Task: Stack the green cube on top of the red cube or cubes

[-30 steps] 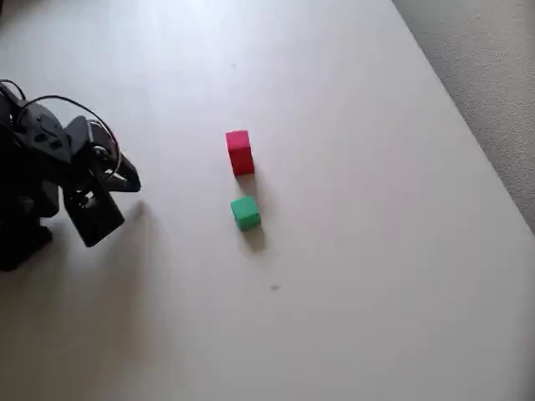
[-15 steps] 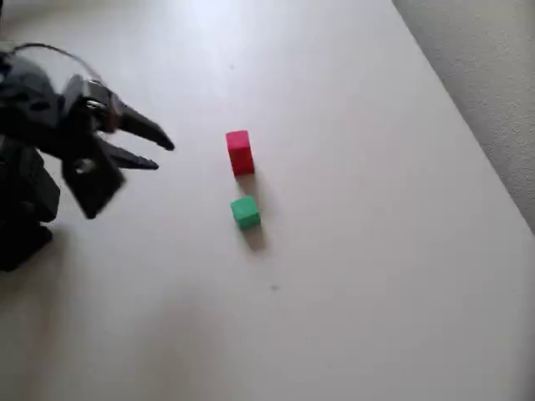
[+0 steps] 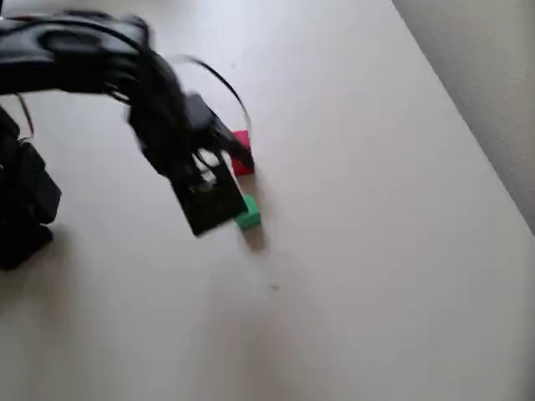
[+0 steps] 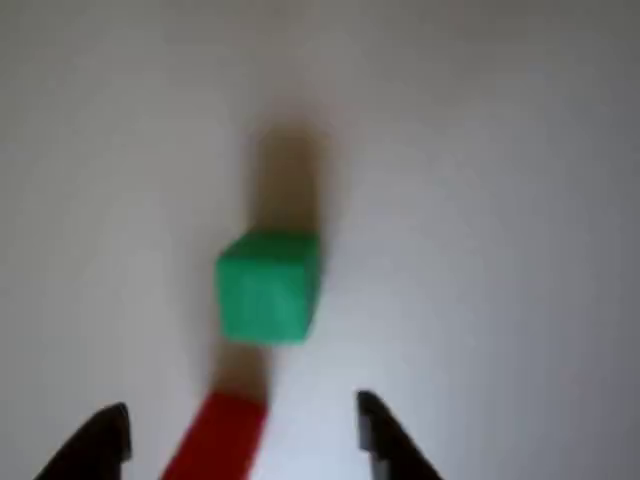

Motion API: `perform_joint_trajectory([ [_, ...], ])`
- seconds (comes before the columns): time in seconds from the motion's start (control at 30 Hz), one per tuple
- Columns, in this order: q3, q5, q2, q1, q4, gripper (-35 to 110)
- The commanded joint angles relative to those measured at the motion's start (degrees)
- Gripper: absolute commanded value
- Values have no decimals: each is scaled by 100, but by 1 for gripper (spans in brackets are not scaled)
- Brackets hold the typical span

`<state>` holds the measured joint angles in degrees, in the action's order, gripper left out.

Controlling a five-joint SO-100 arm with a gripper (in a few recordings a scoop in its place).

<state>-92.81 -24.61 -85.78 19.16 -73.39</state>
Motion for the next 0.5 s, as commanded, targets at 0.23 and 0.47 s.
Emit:
perform_joint_trajectory([
  [0.23, 756, -141, 853, 352, 237, 28],
  [0.47, 756, -62, 949, 193, 316, 27],
])
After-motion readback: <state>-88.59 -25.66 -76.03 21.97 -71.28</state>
